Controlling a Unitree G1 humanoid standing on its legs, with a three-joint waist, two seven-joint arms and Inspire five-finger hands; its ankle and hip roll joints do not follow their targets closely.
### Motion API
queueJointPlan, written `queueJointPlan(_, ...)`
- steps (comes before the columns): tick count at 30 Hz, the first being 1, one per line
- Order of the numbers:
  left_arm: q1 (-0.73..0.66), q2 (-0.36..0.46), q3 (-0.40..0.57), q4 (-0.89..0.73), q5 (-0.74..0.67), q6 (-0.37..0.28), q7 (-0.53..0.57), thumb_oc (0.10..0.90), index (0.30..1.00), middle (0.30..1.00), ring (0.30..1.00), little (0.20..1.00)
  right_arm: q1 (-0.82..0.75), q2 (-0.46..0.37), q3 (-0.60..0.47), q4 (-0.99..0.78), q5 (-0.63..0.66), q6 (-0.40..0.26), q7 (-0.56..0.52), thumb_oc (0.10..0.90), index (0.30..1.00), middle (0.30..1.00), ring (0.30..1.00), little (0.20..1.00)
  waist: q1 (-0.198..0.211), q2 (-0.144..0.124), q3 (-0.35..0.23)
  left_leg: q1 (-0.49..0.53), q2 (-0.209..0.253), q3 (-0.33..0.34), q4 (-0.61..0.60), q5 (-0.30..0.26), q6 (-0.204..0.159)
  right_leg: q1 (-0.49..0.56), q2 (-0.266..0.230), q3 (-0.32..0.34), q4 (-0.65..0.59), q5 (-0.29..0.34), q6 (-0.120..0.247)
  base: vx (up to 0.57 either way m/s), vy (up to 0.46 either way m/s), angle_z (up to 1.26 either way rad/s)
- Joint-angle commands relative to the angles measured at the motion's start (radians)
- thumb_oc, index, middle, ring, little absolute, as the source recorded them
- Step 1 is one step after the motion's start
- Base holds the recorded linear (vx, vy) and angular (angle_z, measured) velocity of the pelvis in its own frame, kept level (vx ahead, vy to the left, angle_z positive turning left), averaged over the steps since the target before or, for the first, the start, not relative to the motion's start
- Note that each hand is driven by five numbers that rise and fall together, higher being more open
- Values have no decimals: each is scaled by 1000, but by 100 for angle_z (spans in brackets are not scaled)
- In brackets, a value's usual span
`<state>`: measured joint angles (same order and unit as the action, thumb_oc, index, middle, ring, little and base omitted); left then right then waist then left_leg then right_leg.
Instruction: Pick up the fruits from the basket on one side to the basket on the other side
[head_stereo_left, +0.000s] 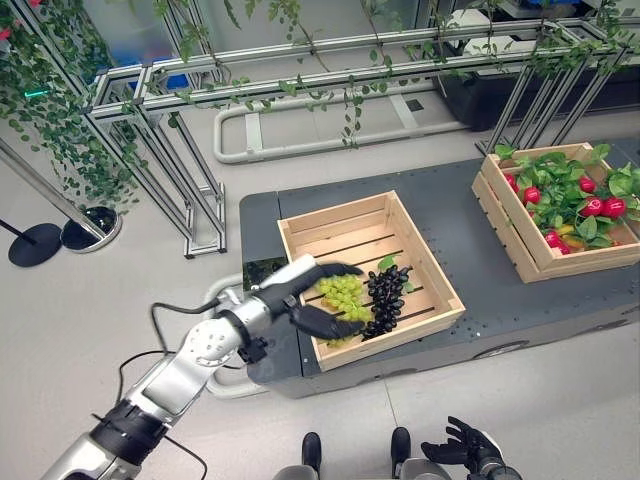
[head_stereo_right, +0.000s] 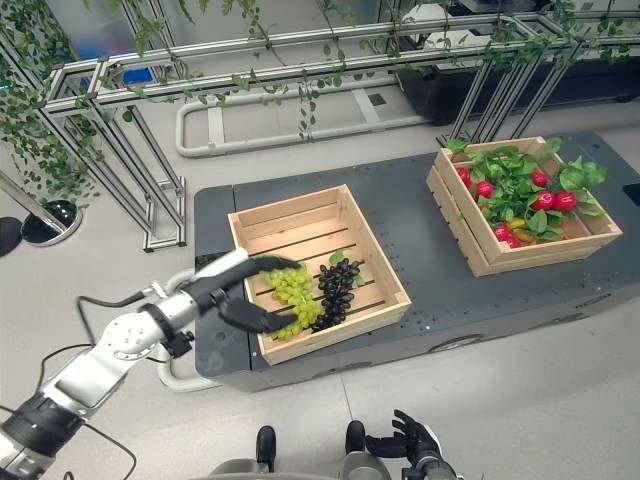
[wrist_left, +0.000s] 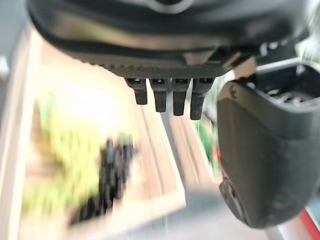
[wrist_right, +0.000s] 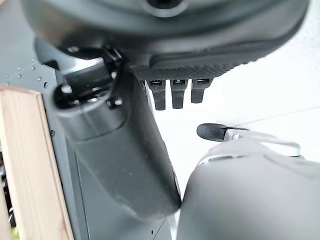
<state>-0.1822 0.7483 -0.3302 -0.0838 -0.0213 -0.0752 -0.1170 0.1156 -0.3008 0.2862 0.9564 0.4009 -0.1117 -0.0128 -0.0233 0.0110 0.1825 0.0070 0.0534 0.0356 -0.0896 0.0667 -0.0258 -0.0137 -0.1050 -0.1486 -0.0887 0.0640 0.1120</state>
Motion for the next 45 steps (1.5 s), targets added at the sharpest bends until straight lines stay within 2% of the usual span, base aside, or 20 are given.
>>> queueJointPlan(1,-89,-20,38,4,103,-160,190,800,900,900,900,900,-6,-4,22,-94,39,-68,-12,800,900,900,900,900,14,-19,18,-46,22,-13,19,-34,16,-49,-30,41,47,13,9,-88,-28,0)
queueJointPlan(3,-135,-35,5,49,187,-161,307,800,900,900,900,900,-28,-13,42,-116,56,-84,-7,800,900,900,900,900,9,-23,46,-75,23,-17,41,-35,15,-78,-24,43,80,-1,1,-105,-15,0)
queueJointPlan(6,-200,-51,-47,99,264,-134,425,800,900,900,900,900,-57,-23,71,-137,66,-104,-6,800,900,900,900,900,1,-30,80,-105,21,-19,74,-39,12,-102,-19,50,104,-10,-6,-71,-11,-1)
queueJointPlan(7,-245,-56,-87,128,305,-112,490,800,900,900,900,900,-77,-30,89,-149,78,-118,-3,800,900,900,900,900,-4,-33,100,-122,20,-14,91,-41,13,-114,-15,53,115,-15,-11,-72,-6,-3)
queueJointPlan(10,-357,-63,-170,202,353,-48,591,800,900,900,900,900,-118,-47,133,-191,90,-136,-21,800,900,900,900,900,-17,-41,150,-186,14,-17,159,-46,9,-166,-8,68,166,-23,-19,-104,2,0)
queueJointPlan(12,-448,-55,-233,274,368,-34,653,800,900,900,900,900,-144,-67,165,-248,69,-143,-39,800,900,900,900,900,-34,-45,188,-226,12,-9,185,-43,10,-209,-1,79,198,-26,-27,-106,21,-7)
queueJointPlan(19,-635,-32,-352,420,444,13,767,800,900,900,900,900,-188,-116,231,-346,53,-161,-34,800,900,900,900,900,-79,-44,270,-332,7,5,274,-40,3,-316,18,108,293,-42,-43,-67,37,-10)
queueJointPlan(21,-666,-33,-367,443,474,37,781,800,900,900,900,900,-196,-121,240,-355,54,-167,-33,800,900,900,900,900,-87,-43,283,-351,7,9,288,-40,3,-337,18,110,313,-47,-45,-39,43,-9)
queueJointPlan(22,-694,-31,-381,455,505,71,799,800,900,900,900,900,-207,-134,246,-364,50,-176,-32,800,900,900,900,900,-95,-41,299,-374,3,5,319,-42,-3,-349,20,116,327,-51,-49,-39,50,-13)
queueJointPlan(26,-733,-23,-394,478,541,108,791,800,900,900,900,900,-216,-150,246,-378,60,-179,-35,800,900,900,900,900,-103,-40,320,-398,0,5,353,-50,-6,-365,14,119,348,-60,-53,-9,12,-2)
queueJointPlan(30,-747,-3,-395,444,595,172,744,800,900,900,900,900,-219,-156,230,-385,52,-174,-38,800,900,900,900,900,-106,-35,337,-422,-1,6,381,-57,-5,-385,10,117,370,-67,-56,-1,8,1)
queueJointPlan(35,-741,23,-386,409,634,234,681,800,900,900,900,900,-210,-162,214,-403,44,-161,-41,800,900,900,900,900,-107,-32,337,-439,-2,10,388,-56,-6,-397,8,118,372,-69,-56,4,35,1)
queueJointPlan(37,-764,43,-394,417,675,303,659,800,900,900,900,900,-214,-171,206,-414,48,-151,-38,800,900,900,900,900,-109,-33,338,-449,-5,9,394,-58,-6,-401,9,120,371,-69,-56,-4,37,-2)
queueJointPlan(39,-773,53,-396,430,690,319,659,800,900,900,900,900,-215,-174,205,-417,50,-149,-38,800,900,900,900,900,-108,-34,338,-456,-5,11,400,-60,-4,-408,8,120,375,-70,-56,-4,10,-2)
queueJointPlan(41,-782,62,-393,444,718,366,625,800,900,900,900,900,-214,-174,204,-424,51,-145,-45,800,900,900,900,900,-107,-36,338,-467,-8,10,410,-63,-3,-414,6,119,375,-68,-54,-2,8,-2)
queueJointPlan(45,-794,52,-399,471,774,394,583,800,900,900,900,900,-218,-167,205,-428,52,-140,-54,800,900,900,900,900,-106,-41,338,-470,-8,15,408,-65,0,-416,5,118,369,-64,-51,0,0,0)
